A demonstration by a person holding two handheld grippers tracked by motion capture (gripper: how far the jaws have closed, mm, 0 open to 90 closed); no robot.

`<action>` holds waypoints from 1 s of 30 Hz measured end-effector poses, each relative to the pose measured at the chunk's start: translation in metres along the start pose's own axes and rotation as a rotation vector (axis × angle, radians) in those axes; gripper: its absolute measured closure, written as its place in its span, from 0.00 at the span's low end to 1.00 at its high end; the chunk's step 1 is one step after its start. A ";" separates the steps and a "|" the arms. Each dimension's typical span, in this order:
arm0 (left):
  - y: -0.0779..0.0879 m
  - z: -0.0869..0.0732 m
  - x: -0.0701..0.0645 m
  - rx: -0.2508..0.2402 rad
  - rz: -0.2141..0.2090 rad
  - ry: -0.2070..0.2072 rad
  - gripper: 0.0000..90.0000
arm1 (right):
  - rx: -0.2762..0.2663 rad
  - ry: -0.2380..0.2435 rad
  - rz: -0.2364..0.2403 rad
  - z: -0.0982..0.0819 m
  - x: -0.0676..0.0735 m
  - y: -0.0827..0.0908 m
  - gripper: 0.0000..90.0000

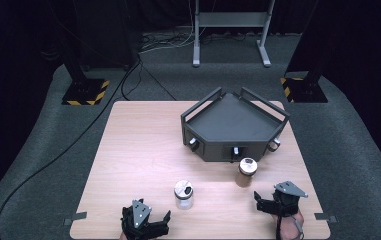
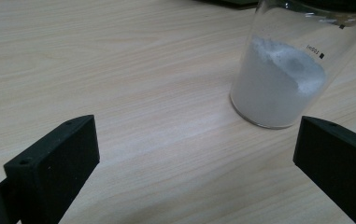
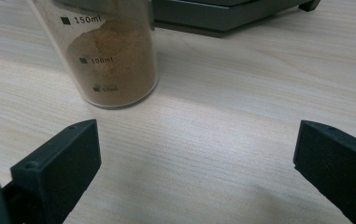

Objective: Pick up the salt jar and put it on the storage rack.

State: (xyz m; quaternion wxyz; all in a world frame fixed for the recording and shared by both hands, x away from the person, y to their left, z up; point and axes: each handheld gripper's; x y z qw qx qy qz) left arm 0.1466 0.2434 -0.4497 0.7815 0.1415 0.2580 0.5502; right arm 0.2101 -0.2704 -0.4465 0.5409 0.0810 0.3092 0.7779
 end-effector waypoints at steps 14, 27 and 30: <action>0.001 -0.004 -0.007 0.008 -0.023 0.002 0.00 | -0.004 0.001 0.001 -0.001 0.000 0.000 0.00; -0.012 0.003 -0.020 0.035 -0.039 -0.027 0.00 | -0.008 -0.007 -0.002 -0.002 0.000 0.001 0.00; -0.016 0.005 -0.023 0.027 -0.047 -0.026 0.00 | -0.010 -0.010 0.001 -0.002 -0.001 0.001 0.00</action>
Point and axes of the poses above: each handheld gripper's, and its own axes: y roughly backward along the jaws, z roughly out of its top, x roughly to its left, and after that the axes turned 14 degrees about y, right-handed
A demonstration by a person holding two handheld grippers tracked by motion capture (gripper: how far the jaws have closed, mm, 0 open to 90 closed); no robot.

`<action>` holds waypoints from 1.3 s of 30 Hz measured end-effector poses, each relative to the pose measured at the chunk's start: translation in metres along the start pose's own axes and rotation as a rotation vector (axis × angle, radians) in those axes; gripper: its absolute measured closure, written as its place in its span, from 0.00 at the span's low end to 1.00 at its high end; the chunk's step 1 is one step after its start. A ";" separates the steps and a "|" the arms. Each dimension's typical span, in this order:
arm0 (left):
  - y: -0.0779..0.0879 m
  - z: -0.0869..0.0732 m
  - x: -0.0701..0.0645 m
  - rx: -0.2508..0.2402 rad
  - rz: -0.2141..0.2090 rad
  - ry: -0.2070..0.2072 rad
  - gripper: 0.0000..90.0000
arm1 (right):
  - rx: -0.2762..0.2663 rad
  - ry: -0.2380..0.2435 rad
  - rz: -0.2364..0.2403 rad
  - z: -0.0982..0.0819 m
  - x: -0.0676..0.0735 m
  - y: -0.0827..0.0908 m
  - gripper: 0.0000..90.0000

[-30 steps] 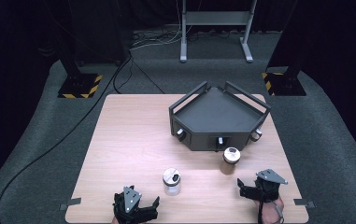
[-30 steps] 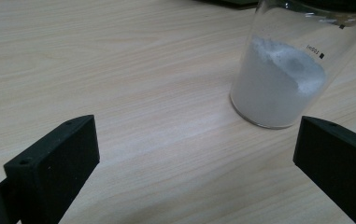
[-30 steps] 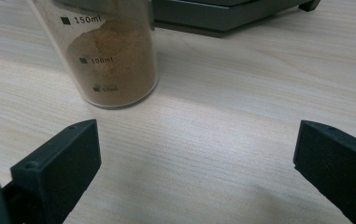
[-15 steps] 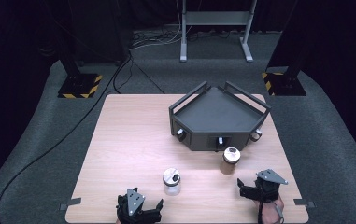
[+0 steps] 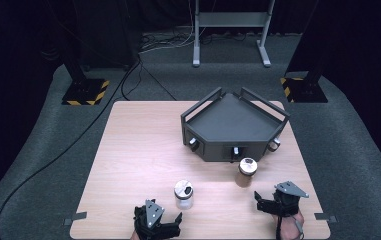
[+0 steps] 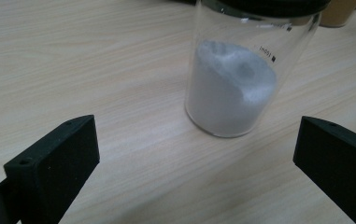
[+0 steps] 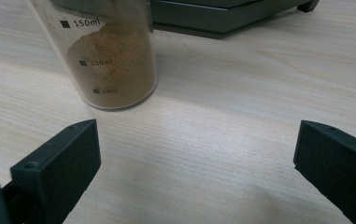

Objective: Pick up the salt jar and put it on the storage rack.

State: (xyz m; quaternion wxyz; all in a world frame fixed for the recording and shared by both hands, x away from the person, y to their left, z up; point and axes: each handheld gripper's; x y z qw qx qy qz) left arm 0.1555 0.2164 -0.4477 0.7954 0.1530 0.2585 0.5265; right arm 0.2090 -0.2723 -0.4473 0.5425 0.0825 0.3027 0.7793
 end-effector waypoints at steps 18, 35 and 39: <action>-0.031 0.009 -0.009 -0.015 -0.039 -0.012 0.00 | -0.003 0.007 0.008 0.000 -0.001 0.000 0.00; -0.048 0.016 -0.015 -0.006 -0.060 -0.032 0.00 | -0.003 0.014 0.017 0.000 -0.002 0.000 0.00; -0.052 0.017 -0.015 0.004 -0.064 -0.030 0.01 | -0.002 0.017 0.019 0.000 -0.002 0.000 0.00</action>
Point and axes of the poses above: each handheld gripper's, and its own axes: y roughly backward along the jaws, z roughly out of its top, x roughly to its left, and after that the axes turned 14 degrees about y, right-handed
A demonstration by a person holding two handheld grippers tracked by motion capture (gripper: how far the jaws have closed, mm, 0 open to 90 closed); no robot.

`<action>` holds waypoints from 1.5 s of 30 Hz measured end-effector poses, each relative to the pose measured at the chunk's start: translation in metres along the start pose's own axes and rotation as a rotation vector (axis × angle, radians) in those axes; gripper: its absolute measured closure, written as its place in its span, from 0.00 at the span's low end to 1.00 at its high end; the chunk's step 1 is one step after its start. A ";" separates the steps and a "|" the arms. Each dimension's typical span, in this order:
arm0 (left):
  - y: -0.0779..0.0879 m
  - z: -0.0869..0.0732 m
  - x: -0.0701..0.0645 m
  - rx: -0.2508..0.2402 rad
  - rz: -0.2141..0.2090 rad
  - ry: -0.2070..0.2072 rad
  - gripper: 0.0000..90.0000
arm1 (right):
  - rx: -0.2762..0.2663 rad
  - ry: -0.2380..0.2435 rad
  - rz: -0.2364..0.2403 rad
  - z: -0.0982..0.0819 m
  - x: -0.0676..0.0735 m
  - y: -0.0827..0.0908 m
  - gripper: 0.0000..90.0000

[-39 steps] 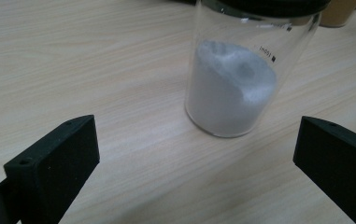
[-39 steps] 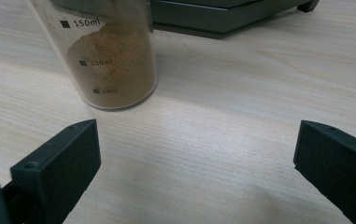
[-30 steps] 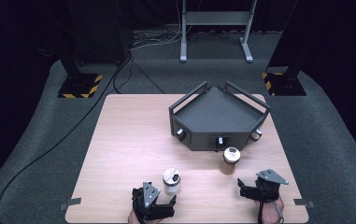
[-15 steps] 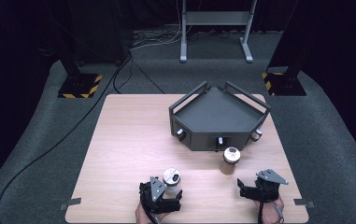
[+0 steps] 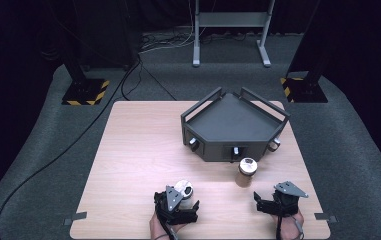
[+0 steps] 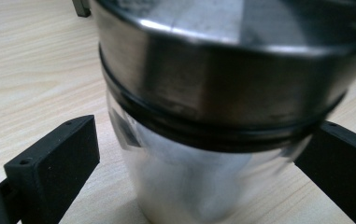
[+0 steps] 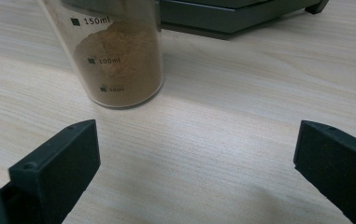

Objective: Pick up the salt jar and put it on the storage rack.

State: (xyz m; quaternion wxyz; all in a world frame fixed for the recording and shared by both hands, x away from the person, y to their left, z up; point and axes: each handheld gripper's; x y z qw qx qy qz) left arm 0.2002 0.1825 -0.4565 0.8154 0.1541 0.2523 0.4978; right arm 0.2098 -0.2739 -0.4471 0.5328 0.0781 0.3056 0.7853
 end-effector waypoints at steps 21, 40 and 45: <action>-0.001 -0.002 0.007 -0.016 -0.024 0.004 0.33 | -0.005 -0.003 -0.001 -0.001 0.000 0.000 0.00; 0.006 -0.002 0.009 -0.040 -0.028 0.004 0.34 | -0.008 -0.003 -0.001 -0.001 0.000 0.001 0.00; 0.011 -0.001 0.010 -0.048 -0.027 0.001 0.34 | -0.009 -0.003 -0.001 -0.002 0.000 0.001 0.00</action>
Point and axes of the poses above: each handheld gripper's, and its own axes: y roughly backward along the jaws, z roughly out of its top, x roughly to its left, and after that the axes turned 14 degrees about y, right-handed
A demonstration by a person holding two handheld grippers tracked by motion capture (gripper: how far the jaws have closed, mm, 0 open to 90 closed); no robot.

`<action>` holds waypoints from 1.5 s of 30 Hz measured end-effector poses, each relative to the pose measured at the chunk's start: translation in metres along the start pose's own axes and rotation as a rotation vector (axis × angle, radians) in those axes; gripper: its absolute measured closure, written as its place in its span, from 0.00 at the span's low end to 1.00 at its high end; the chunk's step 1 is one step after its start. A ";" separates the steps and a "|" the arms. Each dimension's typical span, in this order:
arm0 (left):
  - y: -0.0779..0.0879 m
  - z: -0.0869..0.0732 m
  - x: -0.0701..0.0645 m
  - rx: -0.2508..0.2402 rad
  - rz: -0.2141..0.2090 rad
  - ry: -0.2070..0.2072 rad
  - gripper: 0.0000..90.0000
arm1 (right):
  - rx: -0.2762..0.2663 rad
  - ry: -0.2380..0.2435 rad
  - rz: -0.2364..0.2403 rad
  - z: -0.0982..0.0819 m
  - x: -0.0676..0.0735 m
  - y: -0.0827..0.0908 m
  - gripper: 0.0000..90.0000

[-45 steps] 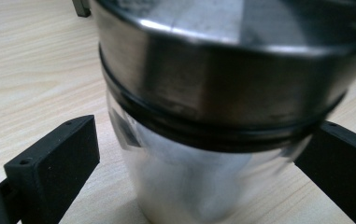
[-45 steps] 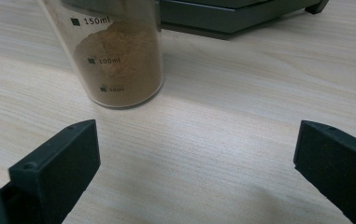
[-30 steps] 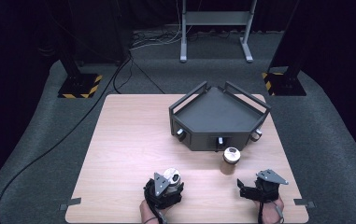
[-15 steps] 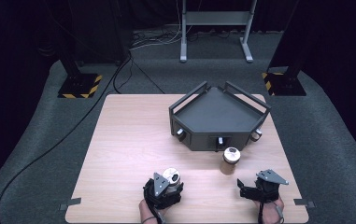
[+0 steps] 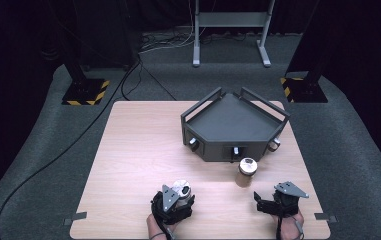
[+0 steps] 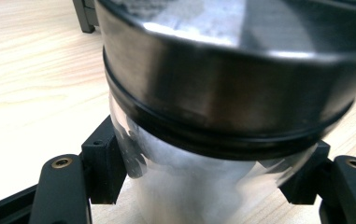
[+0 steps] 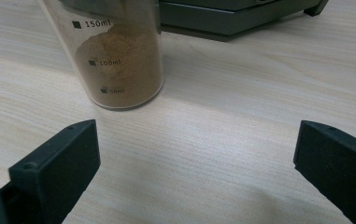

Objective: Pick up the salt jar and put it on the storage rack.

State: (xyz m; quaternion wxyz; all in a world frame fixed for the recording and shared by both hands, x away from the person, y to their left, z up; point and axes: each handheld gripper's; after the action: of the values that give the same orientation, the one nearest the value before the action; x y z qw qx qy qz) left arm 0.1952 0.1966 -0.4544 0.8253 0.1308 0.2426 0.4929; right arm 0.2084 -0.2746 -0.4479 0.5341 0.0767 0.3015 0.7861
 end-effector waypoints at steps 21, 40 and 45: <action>0.013 0.008 0.003 -0.019 0.016 -0.008 0.34 | 0.003 0.003 -0.001 0.001 0.000 0.000 0.00; 0.010 0.033 -0.002 -0.035 -0.003 -0.070 0.34 | 0.005 0.005 0.000 0.001 0.000 0.000 0.00; 0.007 0.039 -0.003 -0.033 -0.011 -0.081 0.34 | 0.006 0.007 0.000 0.001 0.001 -0.001 0.00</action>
State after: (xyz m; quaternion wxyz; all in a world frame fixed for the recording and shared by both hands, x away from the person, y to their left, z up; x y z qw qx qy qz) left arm 0.2093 0.1986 -0.4171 0.8392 0.1355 0.2014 0.4867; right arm 0.2093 -0.2735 -0.4475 0.5327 0.0755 0.3056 0.7856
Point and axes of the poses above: each handheld gripper's, and its own axes: y roughly backward along the jaws, z roughly out of its top, x roughly to its left, and after that the axes turned 14 degrees about y, right-handed
